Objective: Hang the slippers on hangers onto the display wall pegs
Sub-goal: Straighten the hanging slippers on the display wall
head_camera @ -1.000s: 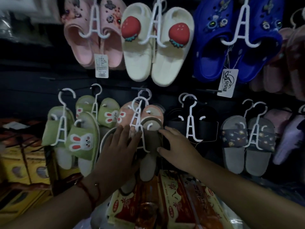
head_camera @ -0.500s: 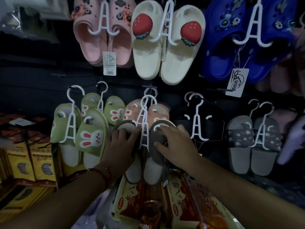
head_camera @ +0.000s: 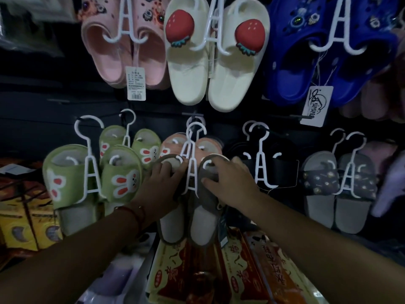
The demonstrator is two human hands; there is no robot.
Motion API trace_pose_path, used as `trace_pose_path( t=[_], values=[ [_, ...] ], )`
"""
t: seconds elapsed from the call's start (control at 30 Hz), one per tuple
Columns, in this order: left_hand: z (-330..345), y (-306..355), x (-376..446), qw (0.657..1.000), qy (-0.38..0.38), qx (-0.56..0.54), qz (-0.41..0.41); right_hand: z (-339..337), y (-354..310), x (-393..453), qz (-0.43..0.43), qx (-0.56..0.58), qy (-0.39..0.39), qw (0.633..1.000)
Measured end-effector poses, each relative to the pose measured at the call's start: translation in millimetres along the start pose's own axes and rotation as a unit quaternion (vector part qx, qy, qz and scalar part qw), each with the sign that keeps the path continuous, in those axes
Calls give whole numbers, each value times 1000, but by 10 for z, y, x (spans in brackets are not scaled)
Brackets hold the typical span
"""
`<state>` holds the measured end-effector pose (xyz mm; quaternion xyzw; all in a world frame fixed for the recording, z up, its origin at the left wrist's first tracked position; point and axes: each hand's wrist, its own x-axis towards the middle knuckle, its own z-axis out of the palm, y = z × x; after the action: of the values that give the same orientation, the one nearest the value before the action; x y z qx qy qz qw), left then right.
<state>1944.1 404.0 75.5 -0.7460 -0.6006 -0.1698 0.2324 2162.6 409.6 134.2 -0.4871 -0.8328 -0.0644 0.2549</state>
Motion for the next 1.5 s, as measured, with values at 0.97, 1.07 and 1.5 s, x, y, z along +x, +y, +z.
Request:
trace_pose_path(
  t=[0.97, 1.07, 1.5],
  values=[
    [252, 160, -16, 812, 134, -486, -293, 812, -65, -52, 319, 371, 67, 870],
    [377, 62, 42, 786, 122, -522, -308, 794, -1, 4, 311, 359, 63, 878],
    [413, 51, 251, 805, 130, -472, -335, 822, 29, 314, 320, 380, 33, 867]
  ],
)
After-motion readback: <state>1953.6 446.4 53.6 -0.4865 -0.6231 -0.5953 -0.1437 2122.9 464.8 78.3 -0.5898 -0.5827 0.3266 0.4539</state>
